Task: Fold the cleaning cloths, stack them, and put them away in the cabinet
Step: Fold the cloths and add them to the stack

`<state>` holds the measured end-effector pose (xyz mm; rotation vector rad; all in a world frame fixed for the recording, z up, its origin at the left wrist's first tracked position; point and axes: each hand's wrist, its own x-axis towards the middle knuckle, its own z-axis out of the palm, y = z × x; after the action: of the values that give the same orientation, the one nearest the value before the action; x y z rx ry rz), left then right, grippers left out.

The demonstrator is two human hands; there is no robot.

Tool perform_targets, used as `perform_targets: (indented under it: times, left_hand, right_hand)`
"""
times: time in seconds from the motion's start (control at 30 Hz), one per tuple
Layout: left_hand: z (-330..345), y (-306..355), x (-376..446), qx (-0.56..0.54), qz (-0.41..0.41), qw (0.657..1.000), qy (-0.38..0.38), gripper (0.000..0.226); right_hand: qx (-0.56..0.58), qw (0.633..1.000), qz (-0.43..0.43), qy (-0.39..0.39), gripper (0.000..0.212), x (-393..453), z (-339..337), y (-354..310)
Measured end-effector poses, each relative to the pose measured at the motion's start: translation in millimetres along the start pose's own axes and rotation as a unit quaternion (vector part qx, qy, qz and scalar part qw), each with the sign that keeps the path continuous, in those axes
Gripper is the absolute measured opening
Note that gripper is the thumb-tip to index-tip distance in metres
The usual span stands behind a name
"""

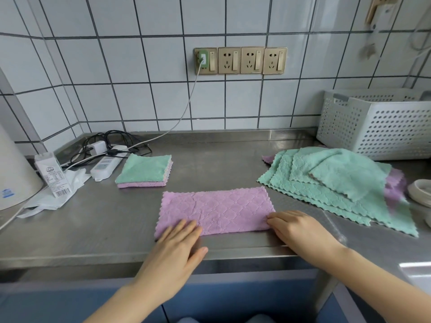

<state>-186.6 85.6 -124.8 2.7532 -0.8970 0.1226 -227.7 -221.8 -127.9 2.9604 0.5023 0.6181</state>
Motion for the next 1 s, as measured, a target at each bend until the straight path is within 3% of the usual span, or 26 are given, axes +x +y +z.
perform_targets:
  times: [0.2,0.33,0.4,0.5,0.57,0.63,0.73,0.8,0.9,0.93,1.0]
  left_hand:
    - [7,37,22,-0.048,0.067,0.997,-0.008,0.072]
    - [19,49,35,-0.087,0.112,0.99,-0.006,0.057]
    - [23,49,34,-0.126,0.131,0.983,-0.004,0.053]
    - [12,39,27,-0.242,0.111,0.963,-0.038,0.045]
    - [-2,35,22,-0.3,0.052,0.949,-0.079,0.038]
    - [-7,27,20,-0.343,0.01,0.935,-0.091,0.025]
    - [-14,18,19,-0.373,-0.013,0.923,-0.089,0.037]
    - [-14,11,19,-0.38,-0.01,0.921,-0.079,0.055]
    - [-23,8,15,-0.415,-0.041,0.909,-0.01,0.014]
    - [-23,4,14,-0.428,-0.044,0.903,0.01,0.026]
    - [-20,-4,11,-0.441,-0.068,0.894,0.05,0.058]
  right_hand:
    - [0.035,0.997,-0.005,0.067,0.011,9,-34,-44]
    - [0.166,0.983,-0.076,0.023,0.014,4,-61,-78]
    - [0.229,0.973,-0.029,0.003,0.023,6,-67,-72]
    - [0.256,0.956,0.137,0.034,0.019,7,-56,-27]
    - [0.226,0.955,0.188,-0.027,0.037,6,-44,-2]
    - [0.246,0.948,0.176,-0.1,0.051,6,-32,1]
    - [0.382,0.907,0.127,-0.124,0.06,14,-22,-22]
    - [0.466,0.877,0.087,-0.085,0.046,24,-18,-38]
    - [0.494,0.865,0.085,-0.024,0.021,33,-17,-50]
    - [0.501,0.86,0.098,-0.017,0.011,36,-16,-52]
    - [0.507,0.854,0.117,-0.012,0.023,39,-17,-52]
